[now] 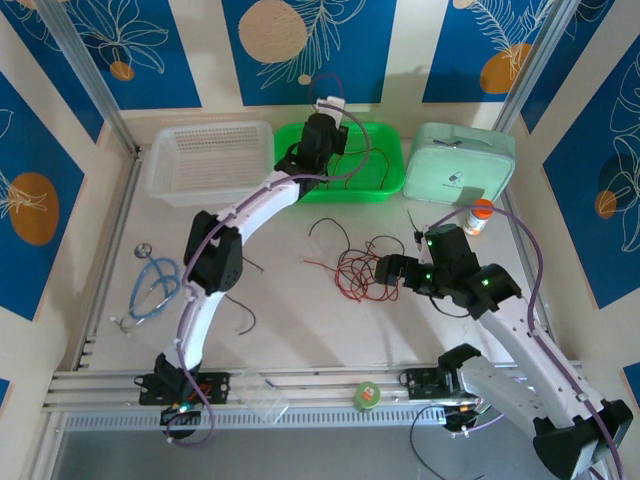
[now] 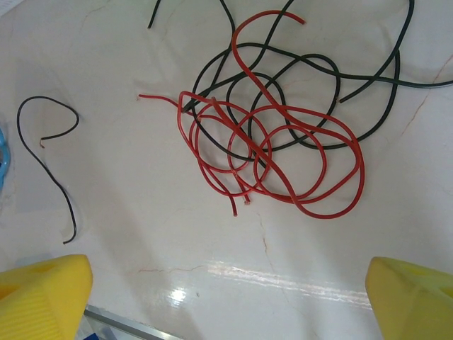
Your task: Untangle the cables
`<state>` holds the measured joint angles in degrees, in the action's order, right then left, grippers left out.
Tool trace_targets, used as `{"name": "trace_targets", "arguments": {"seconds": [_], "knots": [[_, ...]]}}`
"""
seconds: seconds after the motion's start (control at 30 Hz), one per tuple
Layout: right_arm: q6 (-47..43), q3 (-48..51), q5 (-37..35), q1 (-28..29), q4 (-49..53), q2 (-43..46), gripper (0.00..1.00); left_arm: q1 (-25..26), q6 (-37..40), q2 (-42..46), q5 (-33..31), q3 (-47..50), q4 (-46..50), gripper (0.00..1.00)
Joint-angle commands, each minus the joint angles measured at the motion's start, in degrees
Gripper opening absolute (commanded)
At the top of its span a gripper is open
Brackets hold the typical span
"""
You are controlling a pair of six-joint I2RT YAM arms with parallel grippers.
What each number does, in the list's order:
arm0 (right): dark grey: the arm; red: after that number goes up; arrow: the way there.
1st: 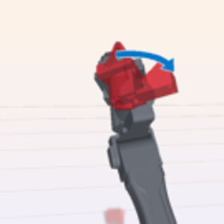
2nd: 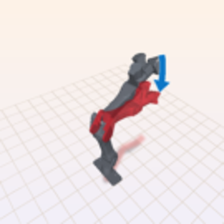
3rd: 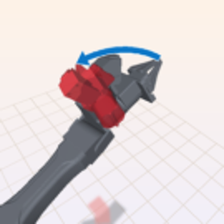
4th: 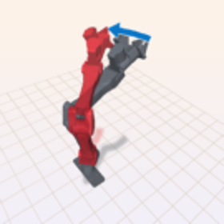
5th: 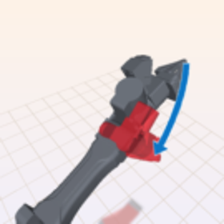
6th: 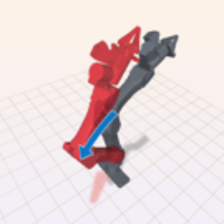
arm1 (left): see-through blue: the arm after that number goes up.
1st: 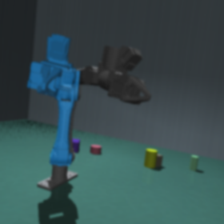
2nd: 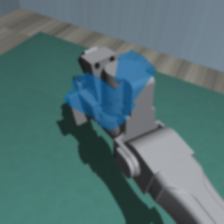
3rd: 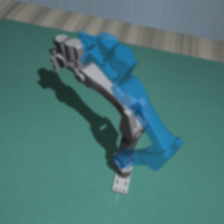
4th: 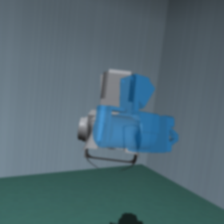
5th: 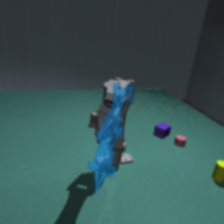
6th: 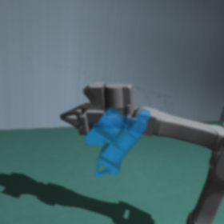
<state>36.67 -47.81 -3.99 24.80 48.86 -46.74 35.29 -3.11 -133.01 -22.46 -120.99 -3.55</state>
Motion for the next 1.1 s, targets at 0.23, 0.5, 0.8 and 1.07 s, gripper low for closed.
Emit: {"name": "trace_targets", "arguments": {"seconds": [0.23,0.5,0.8,1.07], "knots": [[-0.1,-4.1,1.3,0.3,2.3,-1.3,0.99,-4.5,-11.8,-10.6,16.3,-20.5,33.5,0.16],[0.2,-6.2,0.1,1.1,3.7,-2.4,0.99,-6.5,-12.8,-9.2,26.5,-22.4,40.6,0.74],[0.9,-7.3,-0.7,2.9,5.4,-2.9,1.00,-6.3,-12.9,0.9,26.8,-25.5,53.9,0.86],[0.6,-10.5,-2.3,7.8,6.2,-6.2,0.97,-6.0,-13.9,17.2,17.0,-15.5,70.3,1.00]]}}
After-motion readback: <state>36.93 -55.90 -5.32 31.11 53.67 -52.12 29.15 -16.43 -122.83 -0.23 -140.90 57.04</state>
